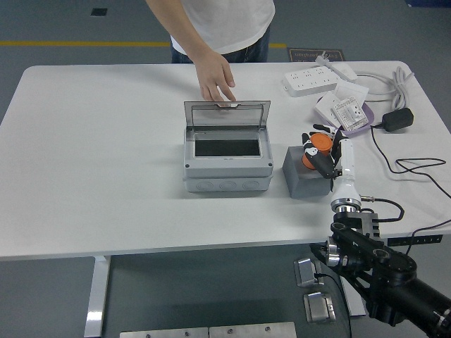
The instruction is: Fetch the battery,place it into the box,close the lid of the box
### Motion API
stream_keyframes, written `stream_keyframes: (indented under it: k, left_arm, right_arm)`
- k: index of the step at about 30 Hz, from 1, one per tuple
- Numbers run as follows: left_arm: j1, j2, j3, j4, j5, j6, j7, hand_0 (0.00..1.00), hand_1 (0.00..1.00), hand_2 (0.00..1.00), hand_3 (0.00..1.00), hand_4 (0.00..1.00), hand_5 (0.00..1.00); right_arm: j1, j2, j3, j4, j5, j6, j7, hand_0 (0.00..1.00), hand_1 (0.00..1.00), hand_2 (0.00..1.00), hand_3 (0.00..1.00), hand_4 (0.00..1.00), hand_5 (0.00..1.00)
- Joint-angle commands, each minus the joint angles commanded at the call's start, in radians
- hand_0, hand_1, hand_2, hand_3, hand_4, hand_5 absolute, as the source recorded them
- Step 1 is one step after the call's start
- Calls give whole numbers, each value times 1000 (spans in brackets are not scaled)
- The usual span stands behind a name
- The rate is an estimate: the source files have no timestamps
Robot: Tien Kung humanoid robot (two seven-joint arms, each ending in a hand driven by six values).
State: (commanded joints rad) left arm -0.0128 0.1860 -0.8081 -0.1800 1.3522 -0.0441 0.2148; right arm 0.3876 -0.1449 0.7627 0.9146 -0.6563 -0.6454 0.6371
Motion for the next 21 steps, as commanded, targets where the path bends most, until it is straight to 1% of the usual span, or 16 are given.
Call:
stream_keyframes:
  k: [5,6,11,12,17,18,21]
  left_arm:
    - [0,0,-3,0,4,0,-1,625,721,669,626,685,550]
    - [0,1,-3,0,4,0,-1,626,721,669,626,684,549]
    - [-1,2,-2,0,3,2,-4,626,721,669,626,684,549]
    - [-1,3,-3,0,4,2,-5,625,721,669,627,684,547]
    - [0,3,-2,0,5,3,-5,625,721,669,627,684,547]
    - [0,3,-2,0,5,3,-5,625,721,669,625,684,547]
    - [-1,3,-3,0,7,3,-6,625,721,669,625,684,547]
  right_arm:
    - [-1,-1,-4,3,6,0,4,583,600,577,593,739,274]
    - [-1,0,-4,3,8,0,5,567,596,566,582,681,257]
    - [-1,-1,-12,-1,14,0,3,567,596,566,582,681,257]
    - [-1,-2,-14,-3,14,0,1,573,524,489,483,411,127]
    - [-2,-3,-21,-12,-8,0,-25,573,524,489,483,411,127]
    - [-2,-4,-22,-13,-15,0,-33,498,458,433,423,355,64]
    - [-2,-4,-26,-16,-34,0,-49,498,458,433,423,355,64]
